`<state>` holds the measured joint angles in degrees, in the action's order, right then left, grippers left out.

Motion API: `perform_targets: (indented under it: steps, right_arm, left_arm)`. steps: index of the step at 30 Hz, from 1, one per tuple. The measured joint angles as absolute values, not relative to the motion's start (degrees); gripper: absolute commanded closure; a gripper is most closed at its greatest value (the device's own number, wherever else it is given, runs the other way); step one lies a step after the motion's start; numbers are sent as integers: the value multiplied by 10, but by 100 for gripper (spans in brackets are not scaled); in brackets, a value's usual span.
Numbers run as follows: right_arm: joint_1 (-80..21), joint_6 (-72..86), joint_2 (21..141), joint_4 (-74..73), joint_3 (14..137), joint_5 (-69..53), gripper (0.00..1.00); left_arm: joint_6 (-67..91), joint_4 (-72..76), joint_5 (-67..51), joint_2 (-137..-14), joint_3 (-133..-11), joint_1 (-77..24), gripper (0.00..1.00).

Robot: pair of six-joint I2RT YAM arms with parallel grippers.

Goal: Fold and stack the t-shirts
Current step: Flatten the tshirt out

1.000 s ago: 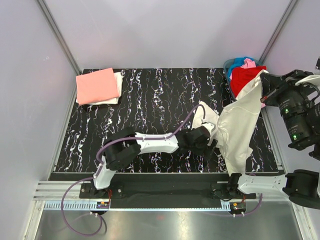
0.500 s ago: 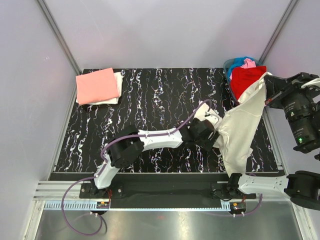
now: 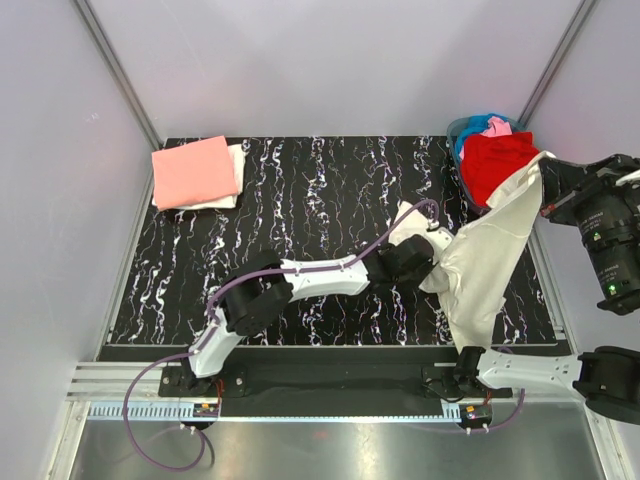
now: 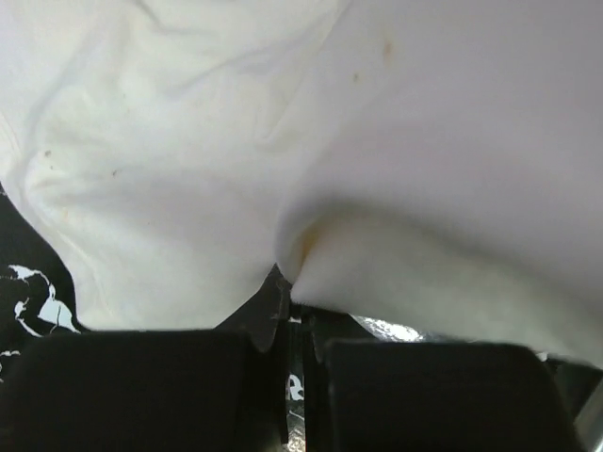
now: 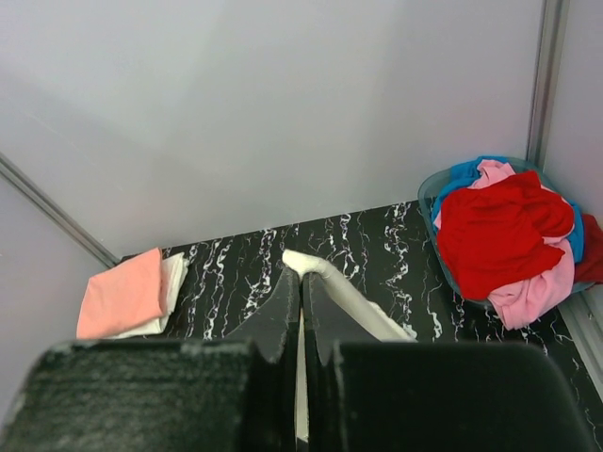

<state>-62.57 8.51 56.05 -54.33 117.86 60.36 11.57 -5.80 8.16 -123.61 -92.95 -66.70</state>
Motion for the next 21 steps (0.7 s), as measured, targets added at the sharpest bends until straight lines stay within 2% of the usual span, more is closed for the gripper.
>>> perform_targets:
  steps: [5, 8, 12, 17, 21]
  right_arm:
    - [-626, 103, 546, -560, 1170, 607, 100]
    - [-626, 114, 539, -571, 1165, 607, 100]
    - [-626, 129, 531, -584, 1165, 607, 100]
    - [-625, 145, 526, -595, 1161, 620, 100]
    - [-626, 168, 527, -613, 1140, 647, 100]
  left_arm:
    - [116, -46, 63, -1198, -889, -659, 100]
    - [116, -92, 74, -1120, -834, -645, 100]
    - [112, -188, 117, -986, -819, -627, 100]
    - [109, -337, 149, -845, -911, -588, 100]
    - [109, -410, 105, -836, -1010, -479, 100]
